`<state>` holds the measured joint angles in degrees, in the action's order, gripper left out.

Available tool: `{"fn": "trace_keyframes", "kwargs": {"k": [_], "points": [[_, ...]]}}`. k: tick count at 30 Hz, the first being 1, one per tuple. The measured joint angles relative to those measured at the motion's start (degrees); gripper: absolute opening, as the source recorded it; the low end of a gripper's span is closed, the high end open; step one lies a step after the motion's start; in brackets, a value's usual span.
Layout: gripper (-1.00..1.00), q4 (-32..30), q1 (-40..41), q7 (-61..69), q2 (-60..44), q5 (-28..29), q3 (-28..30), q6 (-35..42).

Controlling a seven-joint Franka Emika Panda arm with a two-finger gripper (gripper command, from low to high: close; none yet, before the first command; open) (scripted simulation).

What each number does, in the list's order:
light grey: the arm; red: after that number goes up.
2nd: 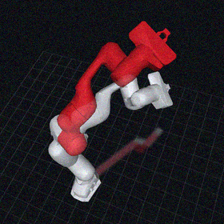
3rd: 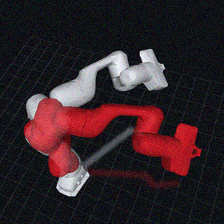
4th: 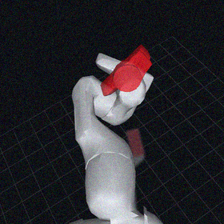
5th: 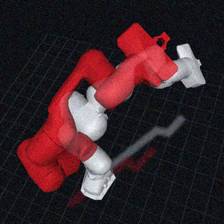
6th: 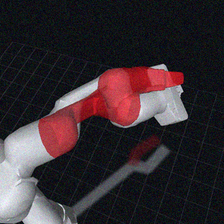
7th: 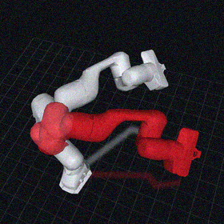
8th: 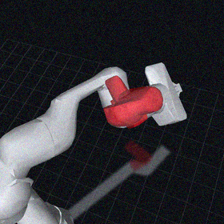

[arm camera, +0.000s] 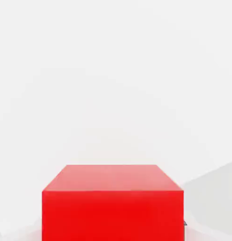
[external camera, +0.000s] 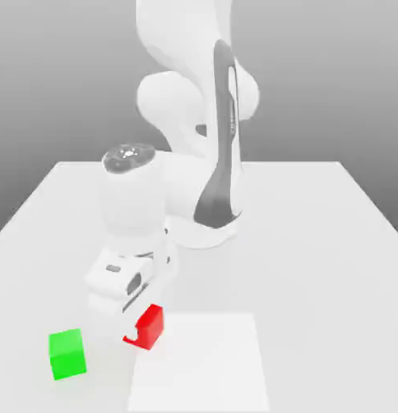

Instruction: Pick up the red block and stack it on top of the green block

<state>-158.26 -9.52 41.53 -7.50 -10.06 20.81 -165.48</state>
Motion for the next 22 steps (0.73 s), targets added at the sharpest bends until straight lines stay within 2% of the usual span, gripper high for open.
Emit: {"fn": "trace_keyframes", "kwargs": {"k": [5, 7, 12, 19, 20, 22], "points": [[-1.00, -1.29, -0.02, -6.39, 6.27, 8.62, 2.26, 4.78], [-1.00, 0.99, 0.79, -6.05, 6.44, 9.25, 3.65, 7.39], [-1.00, 10.48, 7.81, -1.14, 3.79, 6.65, 6.96, 14.60], [-1.00, 13.06, 11.85, 7.43, -6.73, -4.40, 1.62, 7.74], [1.00, 13.12, 12.36, 8.12, -7.64, -5.35, 0.95, 7.01], [1.00, 13.12, 12.36, 8.12, -7.64, -5.35, 0.95, 7.01]]}}
